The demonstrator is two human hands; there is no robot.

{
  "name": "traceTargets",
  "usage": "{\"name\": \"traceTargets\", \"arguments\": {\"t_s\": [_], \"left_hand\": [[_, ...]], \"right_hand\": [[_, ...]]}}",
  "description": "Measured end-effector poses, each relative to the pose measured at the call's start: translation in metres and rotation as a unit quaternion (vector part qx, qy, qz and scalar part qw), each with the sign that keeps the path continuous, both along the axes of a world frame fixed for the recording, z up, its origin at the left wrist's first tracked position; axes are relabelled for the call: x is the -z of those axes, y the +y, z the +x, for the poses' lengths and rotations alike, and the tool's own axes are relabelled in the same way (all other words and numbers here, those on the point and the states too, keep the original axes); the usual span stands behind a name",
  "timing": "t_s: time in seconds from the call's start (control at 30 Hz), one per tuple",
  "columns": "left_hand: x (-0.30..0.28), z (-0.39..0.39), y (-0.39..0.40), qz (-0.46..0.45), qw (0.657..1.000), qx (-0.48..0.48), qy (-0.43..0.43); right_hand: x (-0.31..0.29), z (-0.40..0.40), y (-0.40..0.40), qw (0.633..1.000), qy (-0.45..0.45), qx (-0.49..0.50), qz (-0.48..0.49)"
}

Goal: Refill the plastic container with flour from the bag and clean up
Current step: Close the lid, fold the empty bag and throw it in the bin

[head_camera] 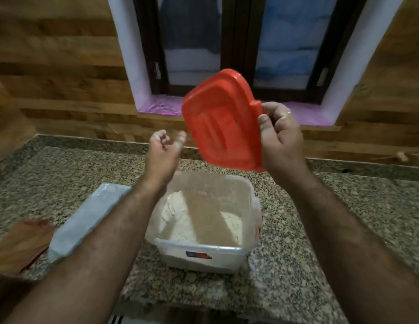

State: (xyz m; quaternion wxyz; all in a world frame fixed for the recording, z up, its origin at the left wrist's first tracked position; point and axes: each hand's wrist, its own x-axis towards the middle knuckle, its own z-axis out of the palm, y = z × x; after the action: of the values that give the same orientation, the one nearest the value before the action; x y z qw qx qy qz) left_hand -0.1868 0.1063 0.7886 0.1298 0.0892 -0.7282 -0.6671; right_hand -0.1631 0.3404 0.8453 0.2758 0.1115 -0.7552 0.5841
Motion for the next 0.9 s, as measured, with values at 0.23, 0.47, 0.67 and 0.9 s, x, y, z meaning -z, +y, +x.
{"name": "traceTargets", "arguments": {"t_s": [0.23, 0.47, 0.67, 0.9], "left_hand": [[-0.006, -0.008, -0.046, 0.147, 0.98, 0.072, -0.113], [0.041, 0.005, -0.058, -0.019, 0.983, 0.043, -0.178], [0.057, 0.018, -0.056, -0.065, 0.985, 0.035, -0.156], [0.082, 0.026, -0.068, -0.131, 0.97, 0.063, -0.195]], "right_hand": [[0.023, -0.012, -0.012, 0.892, -0.256, -0.135, -0.347], [0.052, -0.016, 0.001, 0.812, -0.36, -0.141, -0.438], [0.102, -0.007, 0.009, 0.916, -0.39, 0.088, 0.037], [0.115, 0.014, 0.007, 0.834, -0.374, 0.195, 0.355]]}}
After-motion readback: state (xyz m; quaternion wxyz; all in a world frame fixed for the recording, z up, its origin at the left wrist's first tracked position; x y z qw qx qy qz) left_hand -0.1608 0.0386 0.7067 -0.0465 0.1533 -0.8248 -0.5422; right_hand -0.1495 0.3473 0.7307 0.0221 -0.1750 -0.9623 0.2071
